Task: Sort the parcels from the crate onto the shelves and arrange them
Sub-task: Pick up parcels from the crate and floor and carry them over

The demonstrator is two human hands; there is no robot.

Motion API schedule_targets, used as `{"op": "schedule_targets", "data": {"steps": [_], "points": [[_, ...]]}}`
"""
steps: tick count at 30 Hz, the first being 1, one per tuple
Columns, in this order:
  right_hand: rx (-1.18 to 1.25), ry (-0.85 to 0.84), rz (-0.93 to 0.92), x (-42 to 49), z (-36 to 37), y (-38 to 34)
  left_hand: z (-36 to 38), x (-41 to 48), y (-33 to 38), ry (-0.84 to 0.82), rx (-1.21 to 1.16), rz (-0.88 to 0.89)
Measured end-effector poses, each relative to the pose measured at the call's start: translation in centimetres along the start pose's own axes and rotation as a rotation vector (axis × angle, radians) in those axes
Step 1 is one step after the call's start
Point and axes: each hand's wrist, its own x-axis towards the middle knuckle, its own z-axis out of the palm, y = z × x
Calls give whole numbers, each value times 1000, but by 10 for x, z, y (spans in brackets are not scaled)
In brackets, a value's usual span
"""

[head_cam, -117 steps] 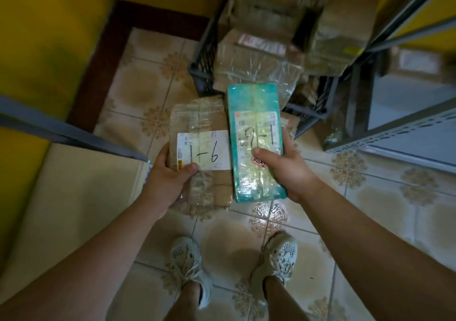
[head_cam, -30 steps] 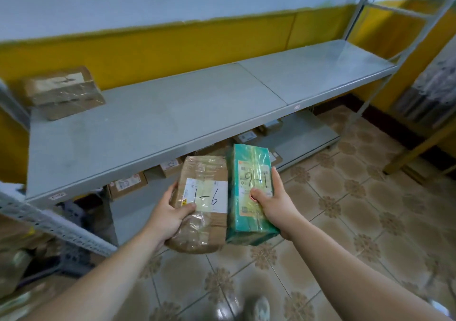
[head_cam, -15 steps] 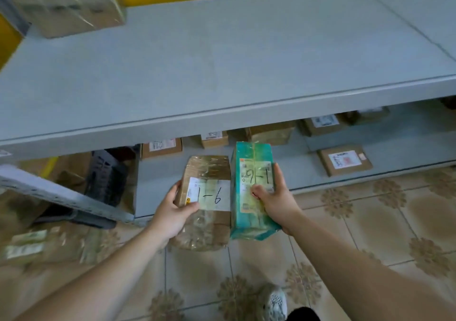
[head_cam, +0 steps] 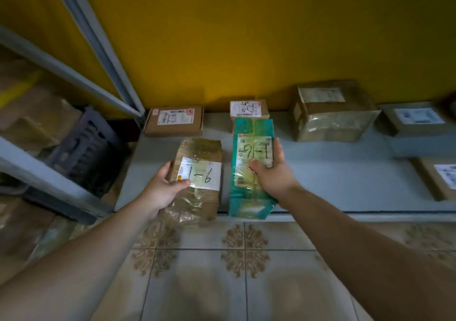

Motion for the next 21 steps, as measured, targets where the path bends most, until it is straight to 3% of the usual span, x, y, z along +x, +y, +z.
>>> {"op": "schedule_targets", "data": {"steps": [10,12,14,17,21], "points": [[69,54,-46,44,26,31,-8,66,-35,-27,115,44],[-93,106,-89,42,31,29,-7,67,-31,74,308,95],[-470,123,-204,37,34,23,0,63,-31,194,602,159],[-980,64,-415,32,32,8,26,47,-30,112,886,100],[-1014,13,-380,34,35,7,33,42,-26,47,961,28]]}}
